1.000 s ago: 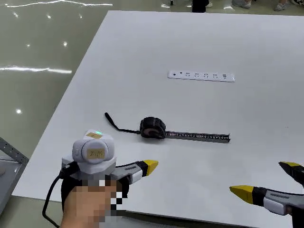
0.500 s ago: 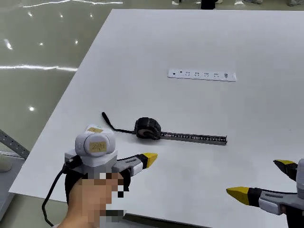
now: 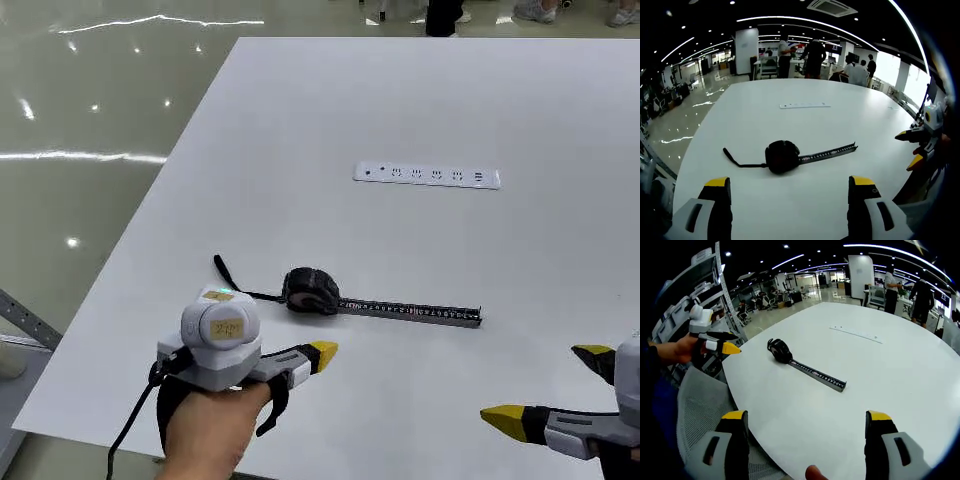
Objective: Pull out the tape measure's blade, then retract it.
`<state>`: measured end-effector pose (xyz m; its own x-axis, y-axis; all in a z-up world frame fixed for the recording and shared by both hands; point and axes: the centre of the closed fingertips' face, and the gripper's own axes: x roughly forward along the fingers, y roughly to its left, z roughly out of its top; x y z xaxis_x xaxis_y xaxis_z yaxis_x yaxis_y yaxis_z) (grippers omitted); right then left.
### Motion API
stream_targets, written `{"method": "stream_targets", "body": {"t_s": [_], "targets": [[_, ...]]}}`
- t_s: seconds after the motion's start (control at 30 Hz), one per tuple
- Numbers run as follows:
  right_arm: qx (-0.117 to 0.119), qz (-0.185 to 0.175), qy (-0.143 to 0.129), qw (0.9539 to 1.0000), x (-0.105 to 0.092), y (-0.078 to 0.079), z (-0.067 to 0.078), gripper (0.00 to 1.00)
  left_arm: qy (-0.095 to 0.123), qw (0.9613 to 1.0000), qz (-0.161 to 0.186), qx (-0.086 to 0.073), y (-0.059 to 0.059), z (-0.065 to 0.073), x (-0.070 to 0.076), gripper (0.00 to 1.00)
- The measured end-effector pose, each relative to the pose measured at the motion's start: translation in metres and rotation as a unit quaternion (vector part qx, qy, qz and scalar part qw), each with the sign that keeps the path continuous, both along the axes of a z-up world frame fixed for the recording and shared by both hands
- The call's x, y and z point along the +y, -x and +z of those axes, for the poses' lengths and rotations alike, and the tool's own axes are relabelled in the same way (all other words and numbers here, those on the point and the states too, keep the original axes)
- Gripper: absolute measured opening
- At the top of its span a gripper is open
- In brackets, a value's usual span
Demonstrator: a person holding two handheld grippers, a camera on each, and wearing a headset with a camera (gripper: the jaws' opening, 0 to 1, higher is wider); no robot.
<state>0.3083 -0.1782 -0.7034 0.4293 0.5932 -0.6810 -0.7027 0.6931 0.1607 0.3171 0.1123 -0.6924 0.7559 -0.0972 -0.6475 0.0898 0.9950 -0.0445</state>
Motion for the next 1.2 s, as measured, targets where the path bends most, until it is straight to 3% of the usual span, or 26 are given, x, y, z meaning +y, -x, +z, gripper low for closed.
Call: {"method": "stream_targets", "body": {"t_s": [0.13, 0.73, 1.2], "targets": [[0.000, 0.015, 0.012, 0.9998, 0.000, -0.010, -0.013, 0.93, 0.003, 1.0000, 0.004, 0.002, -0.010, -0.007, 0.001, 0.94], [0.011, 0.071, 0.041, 0.9965, 0.015, -0.041, -0.043, 0.90, 0.018, 0.9998, 0.011, 0.002, -0.042, -0.037, 0.002, 0.93], [0.007, 0.144, 0.082, 0.9862, 0.026, -0.076, -0.063, 0.85, 0.031, 0.9989, 0.035, 0.005, -0.063, -0.056, 0.003, 0.91]]}}
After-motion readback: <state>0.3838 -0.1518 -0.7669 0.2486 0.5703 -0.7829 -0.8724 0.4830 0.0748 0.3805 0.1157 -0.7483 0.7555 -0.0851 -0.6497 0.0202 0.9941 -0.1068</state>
